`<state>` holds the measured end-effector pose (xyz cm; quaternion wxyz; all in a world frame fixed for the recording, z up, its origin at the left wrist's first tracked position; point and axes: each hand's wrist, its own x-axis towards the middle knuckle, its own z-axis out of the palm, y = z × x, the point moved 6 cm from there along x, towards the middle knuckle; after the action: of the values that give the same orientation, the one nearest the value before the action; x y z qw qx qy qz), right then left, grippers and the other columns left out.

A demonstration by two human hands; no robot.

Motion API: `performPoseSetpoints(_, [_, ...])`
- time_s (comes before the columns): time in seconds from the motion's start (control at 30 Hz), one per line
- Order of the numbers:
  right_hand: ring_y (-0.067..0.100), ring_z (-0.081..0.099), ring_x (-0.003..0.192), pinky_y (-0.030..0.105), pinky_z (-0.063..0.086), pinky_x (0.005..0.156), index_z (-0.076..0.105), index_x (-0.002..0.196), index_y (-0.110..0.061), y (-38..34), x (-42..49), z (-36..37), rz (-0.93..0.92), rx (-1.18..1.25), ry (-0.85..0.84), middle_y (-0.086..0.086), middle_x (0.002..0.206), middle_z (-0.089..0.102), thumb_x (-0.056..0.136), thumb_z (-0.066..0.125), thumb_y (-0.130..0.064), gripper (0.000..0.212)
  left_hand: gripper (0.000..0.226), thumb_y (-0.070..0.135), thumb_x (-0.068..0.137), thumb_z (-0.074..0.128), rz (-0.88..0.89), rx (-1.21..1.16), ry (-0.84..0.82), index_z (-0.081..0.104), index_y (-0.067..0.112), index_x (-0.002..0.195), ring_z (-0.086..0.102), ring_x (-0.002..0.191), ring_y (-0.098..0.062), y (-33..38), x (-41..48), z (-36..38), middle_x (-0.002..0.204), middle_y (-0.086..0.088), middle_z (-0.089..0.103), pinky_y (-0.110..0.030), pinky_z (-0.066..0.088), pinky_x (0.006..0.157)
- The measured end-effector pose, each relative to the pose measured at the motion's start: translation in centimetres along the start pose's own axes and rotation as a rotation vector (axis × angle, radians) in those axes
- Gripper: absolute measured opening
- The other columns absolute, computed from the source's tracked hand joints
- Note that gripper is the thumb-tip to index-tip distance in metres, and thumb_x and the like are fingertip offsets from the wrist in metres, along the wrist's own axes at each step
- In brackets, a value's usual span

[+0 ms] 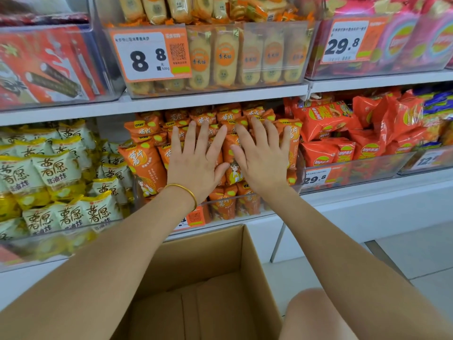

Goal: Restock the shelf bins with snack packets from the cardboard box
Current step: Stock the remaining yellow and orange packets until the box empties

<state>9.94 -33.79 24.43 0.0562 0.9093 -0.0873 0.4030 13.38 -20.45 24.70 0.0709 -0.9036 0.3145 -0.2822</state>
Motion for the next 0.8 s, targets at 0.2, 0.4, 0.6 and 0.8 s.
performPoseSetpoints(0.2, [0.033, 0.050, 0.125, 0.053, 0.036, 0.102, 0.057, 0.132, -0.017, -0.4, -3.1, -5.2, -0.052, 0.158, 0.220, 0.010, 0.135, 0.055, 0.096, 0.050, -0.033, 0.040, 0.048, 0.037, 0.094, 0.042, 0.096, -0.161, 0.259, 0.044, 0.012, 0.136, 0.037, 0.132, -0.036, 0.3, -4.3, -3.8, 0.141, -0.017, 0.045, -0.056, 0.025, 0.110])
performPoseSetpoints(0.4, [0.027, 0.053, 0.080, 0.034, 0.037, 0.070, 0.067, 0.082, -0.016, -1.5, -8.8, -3.0, -0.148, 0.225, 0.000, 0.003, 0.083, 0.060, 0.086, 0.055, -0.027, 0.017, 0.012, 0.019, 0.087, 0.062, 0.152, -0.108, 0.267, 0.063, 0.011, 0.097, 0.054, 0.093, -0.031, -0.2, -10.2, -0.9, 0.098, -0.009, 0.062, -0.043, 0.035, 0.088])
performPoseSetpoints(0.6, [0.024, 0.043, 0.082, 0.033, 0.038, 0.072, 0.066, 0.078, -0.011, -1.5, -8.4, -1.6, -0.103, 0.195, -0.041, 0.006, 0.079, 0.058, 0.066, 0.082, -0.014, 0.020, 0.009, 0.016, 0.083, 0.070, 0.087, -0.054, 0.244, 0.064, 0.011, 0.087, 0.057, 0.081, -0.030, -0.5, -9.6, -0.5, 0.083, -0.006, 0.060, -0.039, 0.034, 0.083])
performPoseSetpoints(0.8, [0.029, 0.056, 0.074, 0.034, 0.047, 0.061, 0.067, 0.072, -0.011, -1.1, -7.6, -1.2, -0.096, 0.344, -0.063, 0.003, 0.076, 0.062, 0.073, 0.067, -0.019, 0.008, 0.016, 0.010, 0.073, 0.079, 0.068, -0.070, 0.197, 0.064, 0.011, 0.080, 0.057, 0.081, -0.029, -0.7, -9.1, -0.4, 0.081, -0.006, 0.060, -0.038, 0.034, 0.082])
